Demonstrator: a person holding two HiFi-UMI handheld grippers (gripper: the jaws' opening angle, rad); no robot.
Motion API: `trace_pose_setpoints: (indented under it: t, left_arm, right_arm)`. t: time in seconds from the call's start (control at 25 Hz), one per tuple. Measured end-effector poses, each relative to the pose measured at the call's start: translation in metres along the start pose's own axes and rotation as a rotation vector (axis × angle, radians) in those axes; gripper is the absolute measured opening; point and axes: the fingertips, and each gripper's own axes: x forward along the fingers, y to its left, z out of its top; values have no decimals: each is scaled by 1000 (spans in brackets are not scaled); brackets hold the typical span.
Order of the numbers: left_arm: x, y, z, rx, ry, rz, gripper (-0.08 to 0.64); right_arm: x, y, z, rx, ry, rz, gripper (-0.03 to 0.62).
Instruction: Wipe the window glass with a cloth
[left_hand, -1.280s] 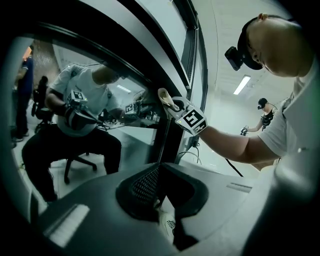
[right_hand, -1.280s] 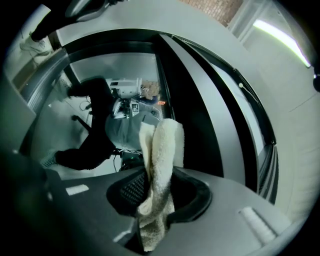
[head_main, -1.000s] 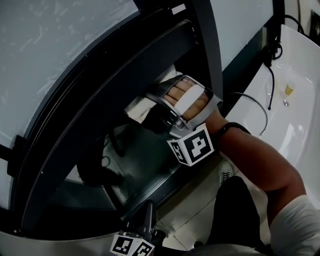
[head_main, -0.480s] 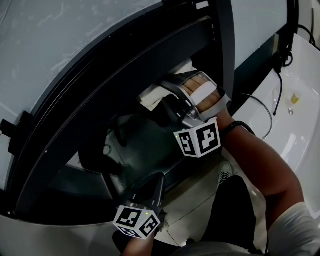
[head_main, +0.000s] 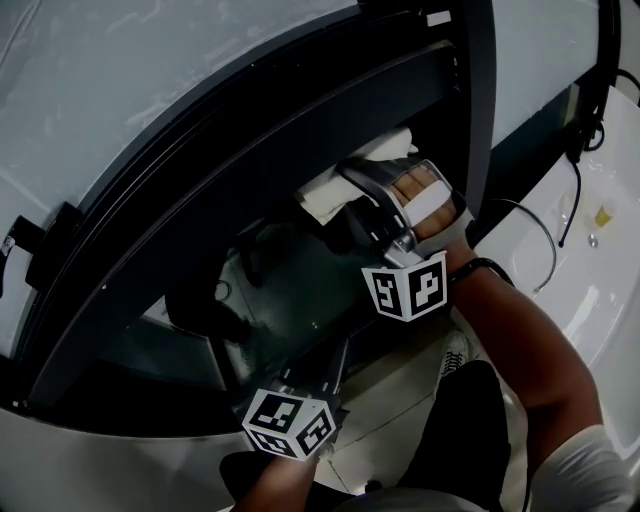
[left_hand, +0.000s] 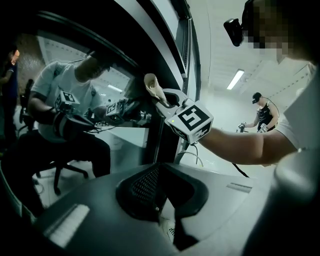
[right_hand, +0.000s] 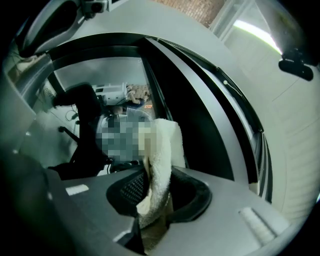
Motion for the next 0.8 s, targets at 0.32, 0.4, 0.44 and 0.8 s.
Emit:
trace_pose_setpoints:
  t: [0.32, 0.4, 0.44, 0.8]
  left_arm:
    - [-1, -5, -5, 3, 9, 1, 17]
    - [-2, -4, -7, -1, 12, 7, 17]
    - [-2, -3, -9, -3, 13, 10, 17]
    - [0, 4, -22, -26, 32, 33, 17]
  right_arm:
    - [-6, 15, -2, -10, 2, -6, 87]
    - [-8, 22, -3, -18, 1, 0, 87]
    - [-10, 25, -4, -24, -1, 2, 87]
    - [-18, 46, -9, -39, -10, 12, 87]
